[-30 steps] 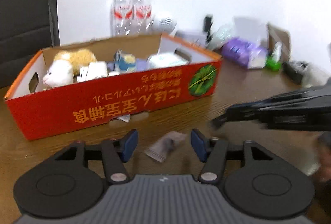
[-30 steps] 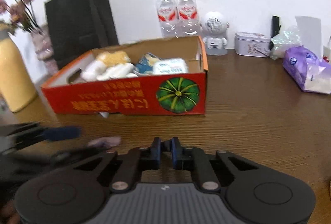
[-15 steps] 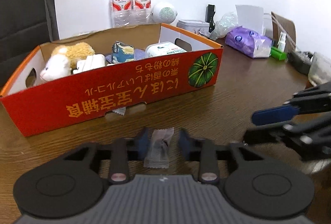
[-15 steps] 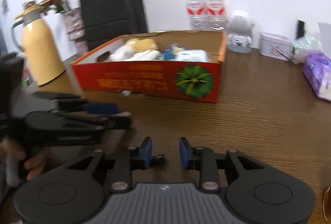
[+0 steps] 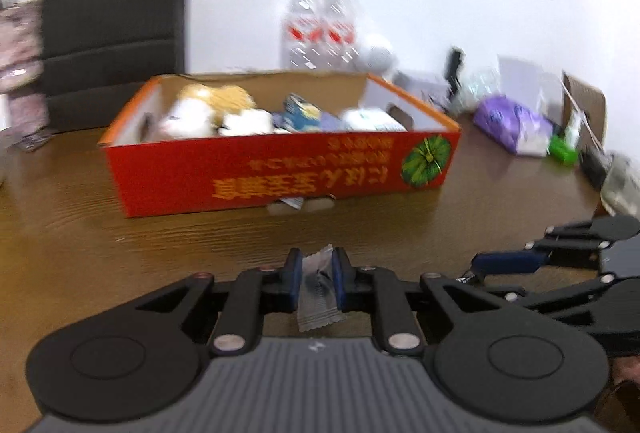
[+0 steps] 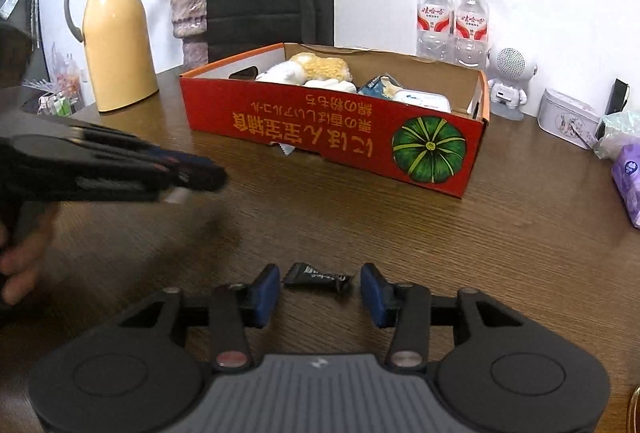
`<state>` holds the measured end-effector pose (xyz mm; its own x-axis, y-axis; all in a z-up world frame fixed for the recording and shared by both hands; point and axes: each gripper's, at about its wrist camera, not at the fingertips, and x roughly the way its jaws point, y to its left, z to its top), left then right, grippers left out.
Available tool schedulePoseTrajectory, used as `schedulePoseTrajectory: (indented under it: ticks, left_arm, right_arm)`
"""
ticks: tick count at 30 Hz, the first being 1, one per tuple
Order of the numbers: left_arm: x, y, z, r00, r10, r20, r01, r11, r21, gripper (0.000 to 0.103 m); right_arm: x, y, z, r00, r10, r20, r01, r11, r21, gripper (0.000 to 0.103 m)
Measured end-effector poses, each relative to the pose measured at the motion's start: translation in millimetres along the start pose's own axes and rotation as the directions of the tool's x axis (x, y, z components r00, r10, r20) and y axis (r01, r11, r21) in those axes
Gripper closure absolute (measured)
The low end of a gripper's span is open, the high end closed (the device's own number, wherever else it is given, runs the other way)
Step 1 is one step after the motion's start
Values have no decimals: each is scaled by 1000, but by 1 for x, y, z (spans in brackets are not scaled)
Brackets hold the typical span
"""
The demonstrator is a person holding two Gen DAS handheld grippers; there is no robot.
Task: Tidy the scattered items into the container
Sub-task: 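Grasp a clear wrapper with the left tool while the right tool grasps a small dark piece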
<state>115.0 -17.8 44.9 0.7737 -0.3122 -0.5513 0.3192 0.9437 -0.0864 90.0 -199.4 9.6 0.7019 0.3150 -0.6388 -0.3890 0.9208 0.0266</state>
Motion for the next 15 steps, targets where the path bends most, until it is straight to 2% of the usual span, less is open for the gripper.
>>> schedulePoseTrajectory:
  ticks: [3, 5, 8, 15]
  left_arm:
    - [-25, 0, -17, 999, 25, 44, -22, 997, -69, 87]
    - [-37, -4, -27, 998, 46, 38, -42, 994, -103, 87]
    - [-53, -6, -33, 998, 37, 44, -29, 987, -156, 87]
    - [-85, -20, -43, 995, 64, 77, -52, 987, -154, 87]
  right_arm:
    - [0, 2, -1, 1000, -5, 9, 5, 1000, -3, 72]
    - [2, 5, 0, 1000, -11, 17, 11, 1000, -10, 73]
    - [2, 9, 1, 1000, -18, 18, 19, 999, -26, 74]
    - [-2, 27, -2, 999, -47, 18, 48, 998, -46, 78]
